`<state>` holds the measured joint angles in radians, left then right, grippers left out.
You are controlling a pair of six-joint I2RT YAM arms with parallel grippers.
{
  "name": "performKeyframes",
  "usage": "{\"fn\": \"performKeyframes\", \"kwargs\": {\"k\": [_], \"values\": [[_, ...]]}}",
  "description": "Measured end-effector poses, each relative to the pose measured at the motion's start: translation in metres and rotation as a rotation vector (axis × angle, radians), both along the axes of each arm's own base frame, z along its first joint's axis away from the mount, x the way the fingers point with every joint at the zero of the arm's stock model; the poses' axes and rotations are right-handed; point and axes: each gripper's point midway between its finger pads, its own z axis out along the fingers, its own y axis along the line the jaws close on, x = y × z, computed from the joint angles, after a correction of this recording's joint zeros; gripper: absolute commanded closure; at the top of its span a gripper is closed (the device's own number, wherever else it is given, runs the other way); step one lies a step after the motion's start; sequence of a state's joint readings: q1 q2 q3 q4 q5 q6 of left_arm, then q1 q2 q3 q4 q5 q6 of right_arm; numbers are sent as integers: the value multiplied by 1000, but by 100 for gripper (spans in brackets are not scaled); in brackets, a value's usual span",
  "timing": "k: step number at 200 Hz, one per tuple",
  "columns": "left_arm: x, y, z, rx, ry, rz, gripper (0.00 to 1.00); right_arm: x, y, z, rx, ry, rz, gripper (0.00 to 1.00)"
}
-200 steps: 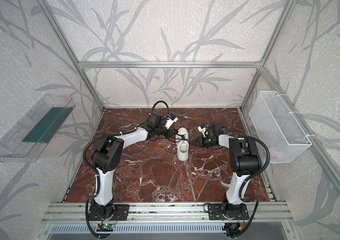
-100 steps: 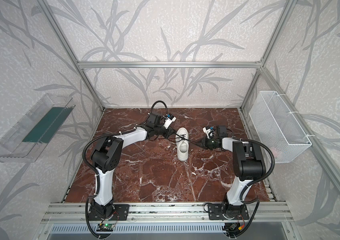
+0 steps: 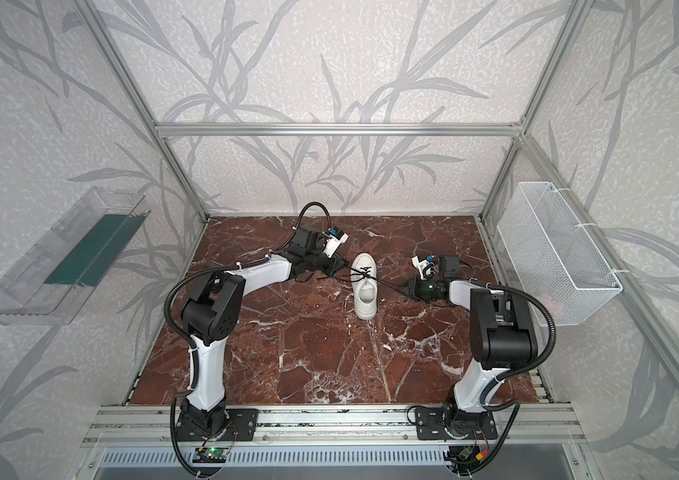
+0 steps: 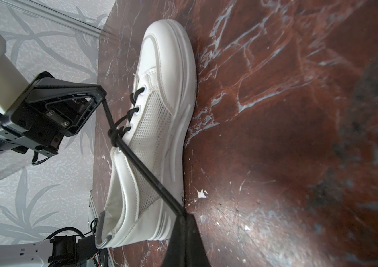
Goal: Tie the shoes
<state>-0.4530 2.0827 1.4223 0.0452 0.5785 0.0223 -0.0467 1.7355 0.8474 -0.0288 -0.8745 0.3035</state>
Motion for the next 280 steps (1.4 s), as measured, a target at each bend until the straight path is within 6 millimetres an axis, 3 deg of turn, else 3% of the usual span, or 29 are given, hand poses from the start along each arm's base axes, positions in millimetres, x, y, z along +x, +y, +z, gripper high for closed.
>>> {"fn": "performKeyframes", "kwargs": {"k": [53,96,133,173,192,214,248,280], "values": [[-7,1,-9,-9,23,-16,100,1,-18,1,26,6,-41,100],[-9,2,-11,-23,35,-13,100,1,-20,9,28,-17,-45,100],[-9,5,-12,-34,48,-6,100,-4,-25,4,36,2,-60,100],[10,37,-17,-8,62,79,100,-3,-50,-6,-2,25,-142,100],[18,50,-17,-9,64,108,100,-3,-50,-5,1,24,-142,100],[16,47,-18,-21,80,103,100,-4,-44,-1,22,20,-117,100],[12,38,-22,-41,107,86,100,5,-15,12,34,-22,-11,69],[14,36,-17,-57,109,87,100,11,28,31,8,-111,131,54]]}}
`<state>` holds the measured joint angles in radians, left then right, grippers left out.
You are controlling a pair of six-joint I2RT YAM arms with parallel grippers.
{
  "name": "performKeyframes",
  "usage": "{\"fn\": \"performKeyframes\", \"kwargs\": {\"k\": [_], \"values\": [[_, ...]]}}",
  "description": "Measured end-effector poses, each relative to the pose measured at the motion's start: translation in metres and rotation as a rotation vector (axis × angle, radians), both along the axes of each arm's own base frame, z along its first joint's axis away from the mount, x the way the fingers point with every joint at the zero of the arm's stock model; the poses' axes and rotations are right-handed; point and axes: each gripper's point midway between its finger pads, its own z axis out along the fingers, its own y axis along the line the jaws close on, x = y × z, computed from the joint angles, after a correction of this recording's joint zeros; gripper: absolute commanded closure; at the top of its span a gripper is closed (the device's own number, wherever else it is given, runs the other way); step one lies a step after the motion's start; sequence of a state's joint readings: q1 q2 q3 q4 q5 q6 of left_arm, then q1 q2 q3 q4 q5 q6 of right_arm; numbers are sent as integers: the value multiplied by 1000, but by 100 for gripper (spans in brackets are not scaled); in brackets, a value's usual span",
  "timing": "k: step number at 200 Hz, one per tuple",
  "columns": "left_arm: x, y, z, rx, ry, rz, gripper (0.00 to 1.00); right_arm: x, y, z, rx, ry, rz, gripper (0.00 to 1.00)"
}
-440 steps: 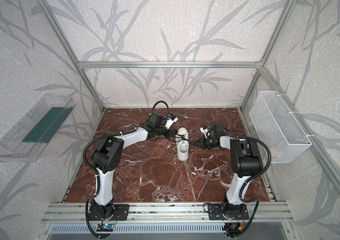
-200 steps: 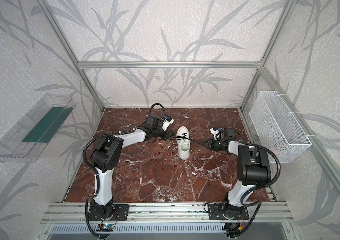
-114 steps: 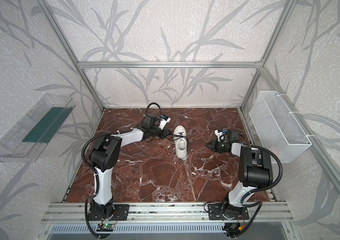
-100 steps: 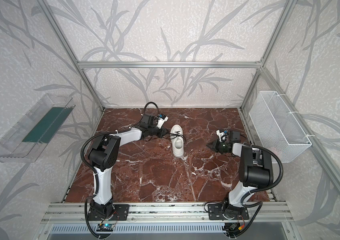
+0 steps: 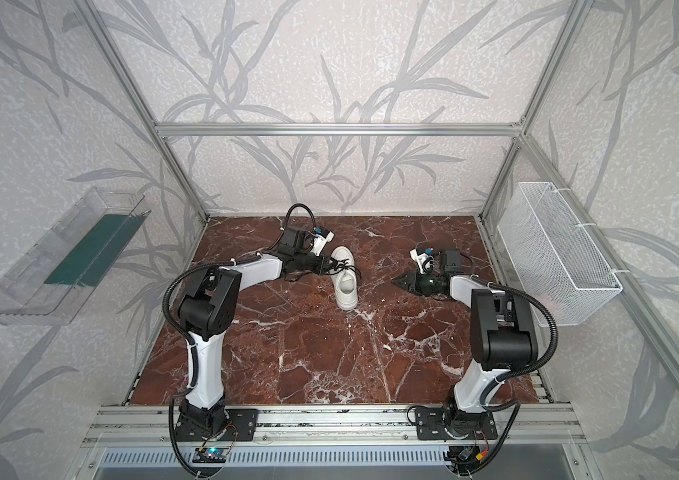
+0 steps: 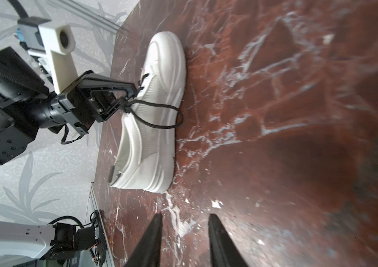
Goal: Tie the shoes
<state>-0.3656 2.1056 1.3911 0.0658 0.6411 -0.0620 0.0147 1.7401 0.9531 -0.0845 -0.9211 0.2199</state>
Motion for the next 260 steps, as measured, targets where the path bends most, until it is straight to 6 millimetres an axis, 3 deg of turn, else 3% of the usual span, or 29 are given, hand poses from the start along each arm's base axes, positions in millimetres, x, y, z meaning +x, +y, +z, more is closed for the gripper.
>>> {"fn": "performKeyframes", "kwargs": {"k": [20,50,133,159,186,232,260], "values": [[1,0,2,-3,-3,1,100,13,26,10,5,-36,65,45],[5,-2,8,-13,-17,-2,100,34,57,6,-18,-66,143,45],[9,-9,21,-44,-24,-23,100,82,101,-2,16,-132,294,39],[8,-9,20,-47,-16,-28,100,81,119,-9,47,-115,341,39],[7,-10,23,-54,-8,-35,100,65,134,-15,71,-83,386,40],[6,-9,22,-56,3,-38,100,35,140,-31,98,-13,426,45],[6,-9,22,-56,3,-39,100,23,142,-27,95,-5,449,49]]}}
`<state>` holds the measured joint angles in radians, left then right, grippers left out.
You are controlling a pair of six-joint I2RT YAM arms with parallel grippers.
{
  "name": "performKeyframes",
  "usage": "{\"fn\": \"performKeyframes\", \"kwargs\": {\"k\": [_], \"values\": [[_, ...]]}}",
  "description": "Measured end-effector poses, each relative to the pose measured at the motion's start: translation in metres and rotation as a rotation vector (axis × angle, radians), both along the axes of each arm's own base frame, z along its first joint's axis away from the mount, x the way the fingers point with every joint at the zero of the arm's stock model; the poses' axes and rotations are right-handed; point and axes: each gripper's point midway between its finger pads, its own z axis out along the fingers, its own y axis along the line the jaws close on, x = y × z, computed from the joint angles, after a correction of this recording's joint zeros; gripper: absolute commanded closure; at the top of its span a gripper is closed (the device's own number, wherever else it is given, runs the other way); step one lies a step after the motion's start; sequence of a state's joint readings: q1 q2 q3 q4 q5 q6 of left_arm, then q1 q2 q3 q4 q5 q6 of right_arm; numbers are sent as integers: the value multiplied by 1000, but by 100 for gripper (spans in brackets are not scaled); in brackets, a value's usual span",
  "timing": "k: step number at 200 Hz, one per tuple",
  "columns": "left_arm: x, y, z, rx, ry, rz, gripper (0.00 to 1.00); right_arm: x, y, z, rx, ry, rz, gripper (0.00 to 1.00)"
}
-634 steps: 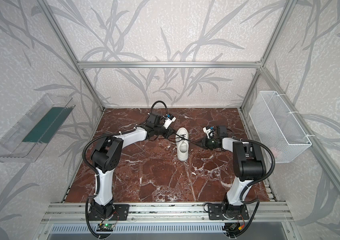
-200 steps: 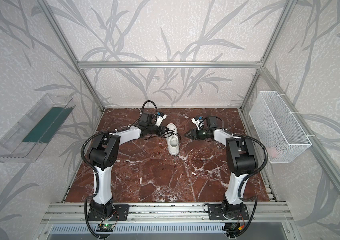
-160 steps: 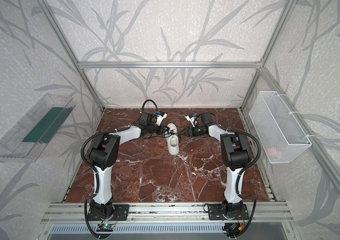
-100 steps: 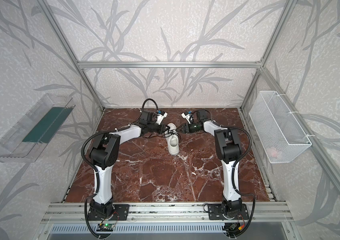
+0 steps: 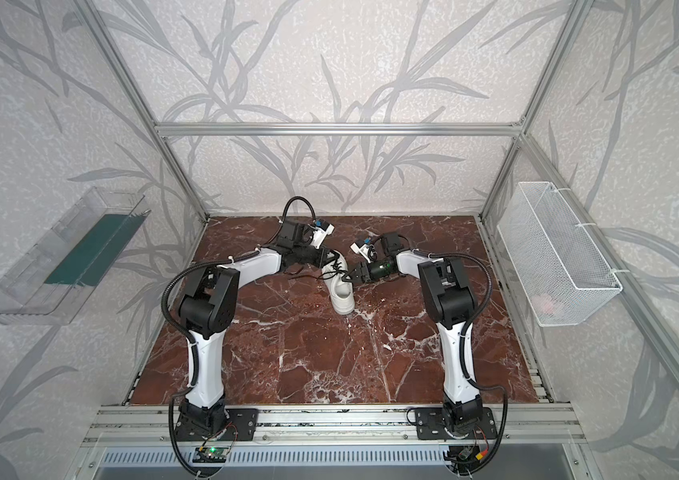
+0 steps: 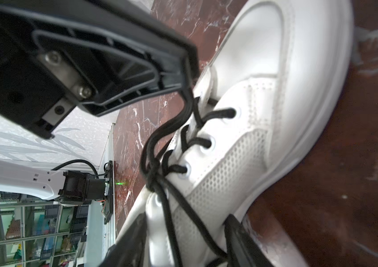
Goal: Tie the shoes
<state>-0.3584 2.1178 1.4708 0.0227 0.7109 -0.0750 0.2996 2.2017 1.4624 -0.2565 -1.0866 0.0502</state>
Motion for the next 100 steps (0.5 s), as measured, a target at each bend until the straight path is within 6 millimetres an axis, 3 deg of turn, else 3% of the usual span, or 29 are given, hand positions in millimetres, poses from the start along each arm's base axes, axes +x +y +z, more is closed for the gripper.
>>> {"fn": "performKeyframes", "kwargs": {"k": [59,100], "values": [[-10,3,-12,6,29,-4,100,-29,4,21,10,-17,40,48],[-17,5,-15,9,43,-7,100,-49,9,22,-18,-34,62,47]]}}
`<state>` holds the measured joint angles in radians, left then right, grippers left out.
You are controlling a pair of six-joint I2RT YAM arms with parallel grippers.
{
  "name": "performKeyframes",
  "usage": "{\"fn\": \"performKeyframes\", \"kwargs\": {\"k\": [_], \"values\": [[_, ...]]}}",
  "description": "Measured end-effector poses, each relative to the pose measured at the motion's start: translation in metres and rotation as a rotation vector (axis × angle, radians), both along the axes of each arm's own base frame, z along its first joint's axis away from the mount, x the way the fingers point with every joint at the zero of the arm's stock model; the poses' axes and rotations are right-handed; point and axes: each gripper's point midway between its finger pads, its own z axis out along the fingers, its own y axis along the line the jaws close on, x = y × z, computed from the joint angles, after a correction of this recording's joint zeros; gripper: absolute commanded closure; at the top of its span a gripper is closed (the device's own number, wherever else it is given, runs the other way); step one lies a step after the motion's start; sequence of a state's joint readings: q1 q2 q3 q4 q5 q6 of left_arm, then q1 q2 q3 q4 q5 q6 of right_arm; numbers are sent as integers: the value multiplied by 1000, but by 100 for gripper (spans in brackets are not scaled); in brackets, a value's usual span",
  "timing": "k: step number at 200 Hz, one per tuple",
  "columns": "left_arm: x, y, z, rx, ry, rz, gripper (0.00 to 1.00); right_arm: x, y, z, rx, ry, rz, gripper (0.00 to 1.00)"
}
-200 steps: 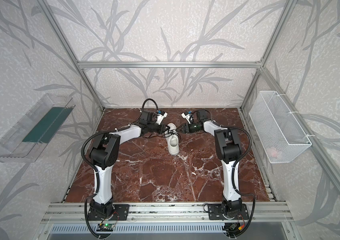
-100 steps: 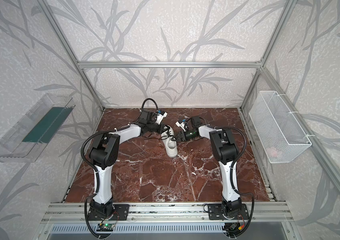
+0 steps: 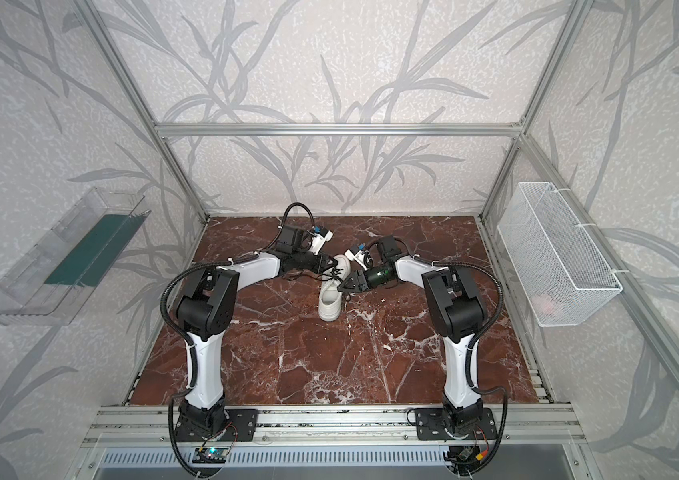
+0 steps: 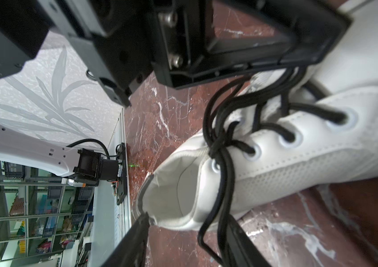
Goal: Tie the shoes
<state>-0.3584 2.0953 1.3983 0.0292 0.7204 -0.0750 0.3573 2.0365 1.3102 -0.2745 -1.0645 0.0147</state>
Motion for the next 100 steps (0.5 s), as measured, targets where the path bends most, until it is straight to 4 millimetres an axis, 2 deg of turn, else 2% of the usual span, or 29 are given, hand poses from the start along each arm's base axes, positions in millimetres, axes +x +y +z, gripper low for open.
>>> {"fn": "performKeyframes", "kwargs": {"k": [38,100], "values": [[-1,0,8,-3,-11,-1,100,8,-4,4,-27,-92,1,52],[-2,1,8,-1,-7,-2,100,27,3,4,-16,-159,25,65]]}}
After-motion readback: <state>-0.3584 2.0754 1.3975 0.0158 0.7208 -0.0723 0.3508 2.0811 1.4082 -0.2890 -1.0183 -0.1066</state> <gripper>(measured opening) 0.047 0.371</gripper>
